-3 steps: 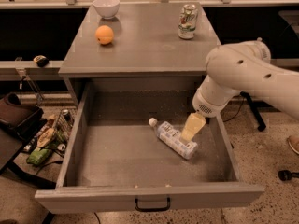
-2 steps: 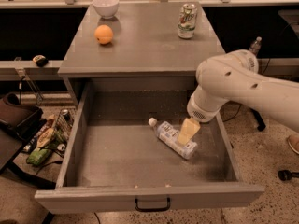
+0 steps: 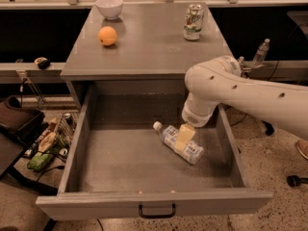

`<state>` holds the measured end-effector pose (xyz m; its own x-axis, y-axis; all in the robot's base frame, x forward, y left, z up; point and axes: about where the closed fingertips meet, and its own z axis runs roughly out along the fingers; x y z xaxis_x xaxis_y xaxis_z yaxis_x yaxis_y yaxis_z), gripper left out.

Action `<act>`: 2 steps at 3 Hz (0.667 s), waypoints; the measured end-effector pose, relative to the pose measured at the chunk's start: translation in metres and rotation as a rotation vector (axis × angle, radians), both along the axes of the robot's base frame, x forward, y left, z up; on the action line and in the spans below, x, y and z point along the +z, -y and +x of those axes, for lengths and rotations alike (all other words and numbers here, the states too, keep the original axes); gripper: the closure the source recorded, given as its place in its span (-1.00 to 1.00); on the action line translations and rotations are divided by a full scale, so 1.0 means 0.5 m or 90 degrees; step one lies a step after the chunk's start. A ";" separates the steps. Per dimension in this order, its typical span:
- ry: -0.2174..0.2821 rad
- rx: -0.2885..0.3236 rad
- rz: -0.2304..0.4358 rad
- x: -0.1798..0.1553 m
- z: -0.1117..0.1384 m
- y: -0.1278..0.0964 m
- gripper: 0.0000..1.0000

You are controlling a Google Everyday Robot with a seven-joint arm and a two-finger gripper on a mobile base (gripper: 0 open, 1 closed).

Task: Pick blue plastic bottle from top drawer and place on counter

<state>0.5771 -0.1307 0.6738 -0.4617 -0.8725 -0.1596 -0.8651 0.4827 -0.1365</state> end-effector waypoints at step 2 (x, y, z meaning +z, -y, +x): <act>-0.023 -0.038 -0.011 -0.033 0.007 0.002 -1.00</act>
Offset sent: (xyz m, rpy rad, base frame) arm 0.0034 -0.0010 -0.0145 -0.0165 0.0316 -0.0462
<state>0.5806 -0.1317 0.6572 -0.5177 -0.8461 -0.1267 -0.8396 0.5309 -0.1145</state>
